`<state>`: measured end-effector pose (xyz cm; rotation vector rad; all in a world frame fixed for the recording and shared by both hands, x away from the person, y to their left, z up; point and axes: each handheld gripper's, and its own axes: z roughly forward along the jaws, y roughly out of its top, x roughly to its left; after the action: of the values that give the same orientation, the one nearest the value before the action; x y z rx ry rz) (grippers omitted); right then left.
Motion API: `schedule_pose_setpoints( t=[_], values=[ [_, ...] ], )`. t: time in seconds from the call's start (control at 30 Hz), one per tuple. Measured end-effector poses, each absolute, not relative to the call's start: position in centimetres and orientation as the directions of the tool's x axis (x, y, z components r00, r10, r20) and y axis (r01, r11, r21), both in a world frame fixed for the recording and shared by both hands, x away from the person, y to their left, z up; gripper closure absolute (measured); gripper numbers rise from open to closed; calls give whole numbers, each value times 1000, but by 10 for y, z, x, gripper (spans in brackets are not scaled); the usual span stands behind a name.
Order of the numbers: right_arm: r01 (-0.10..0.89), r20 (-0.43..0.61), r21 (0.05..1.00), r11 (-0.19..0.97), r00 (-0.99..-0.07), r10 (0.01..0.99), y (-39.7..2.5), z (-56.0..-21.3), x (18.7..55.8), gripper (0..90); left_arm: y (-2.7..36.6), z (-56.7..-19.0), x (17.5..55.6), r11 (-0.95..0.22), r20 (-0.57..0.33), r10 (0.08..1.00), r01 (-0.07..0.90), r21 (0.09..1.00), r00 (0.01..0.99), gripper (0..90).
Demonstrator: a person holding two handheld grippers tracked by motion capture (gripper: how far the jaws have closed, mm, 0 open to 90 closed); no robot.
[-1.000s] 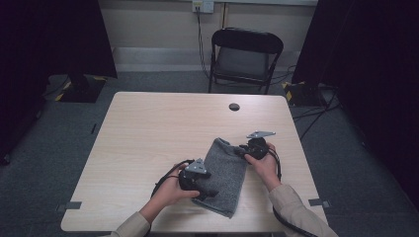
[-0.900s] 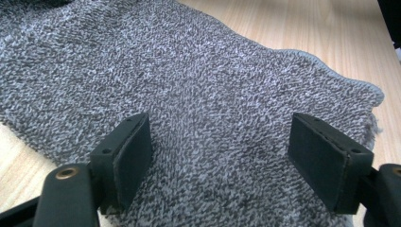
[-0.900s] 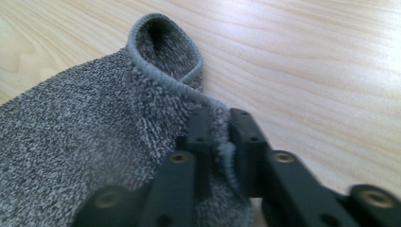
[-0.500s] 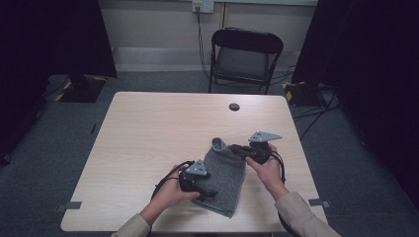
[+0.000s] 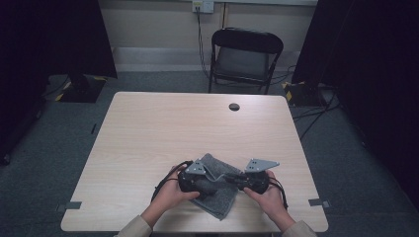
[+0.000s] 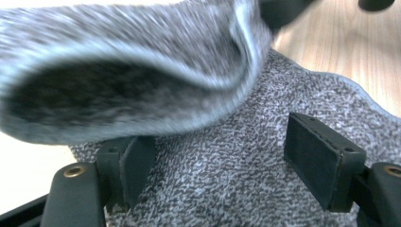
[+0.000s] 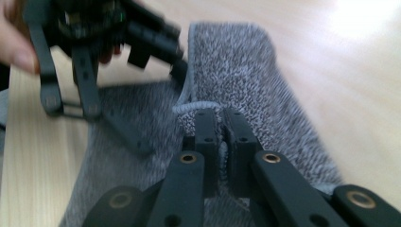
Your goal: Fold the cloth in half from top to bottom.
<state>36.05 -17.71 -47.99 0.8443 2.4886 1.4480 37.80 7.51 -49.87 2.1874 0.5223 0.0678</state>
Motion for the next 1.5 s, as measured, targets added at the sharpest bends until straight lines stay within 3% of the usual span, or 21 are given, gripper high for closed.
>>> schedule_pose_setpoints(
  t=[0.17, 0.43, 0.63, 0.87, 1.03, 1.33, 1.5],
  values=[
    [436, 170, 797, 417, -825, 539, -176, -497, 364, 860, 74, -499, 381, -537, -125, 409, 349, 768, 904, 264],
    [457, 142, 779, 428, -794, 591, -173, -495, 399, 859, 67, -499, 410, -496, -151, 474, 405, 768, 867, 244],
    [465, 128, 778, 423, -776, 618, -176, -492, 419, 853, 68, -497, 422, -481, -151, 472, 397, 781, 869, 234],
    [449, 127, 791, 416, -786, 605, -179, -488, 414, 850, 89, -479, 401, -495, -117, 439, 349, 796, 891, 200],
    [438, 140, 811, 388, -789, 598, -182, -483, 408, 850, 102, -486, 381, -526, -118, 426, 352, 774, 897, 199],
    [418, 158, 844, 338, -794, 587, -185, -465, 400, 850, 101, -497, 378, -566, -76, 441, 343, 749, 894, 212],
    [384, 176, 871, 307, -827, 534, -181, -450, 384, 850, 99, -499, 378, -562, -61, 446, 333, 757, 893, 210]
  ],
)
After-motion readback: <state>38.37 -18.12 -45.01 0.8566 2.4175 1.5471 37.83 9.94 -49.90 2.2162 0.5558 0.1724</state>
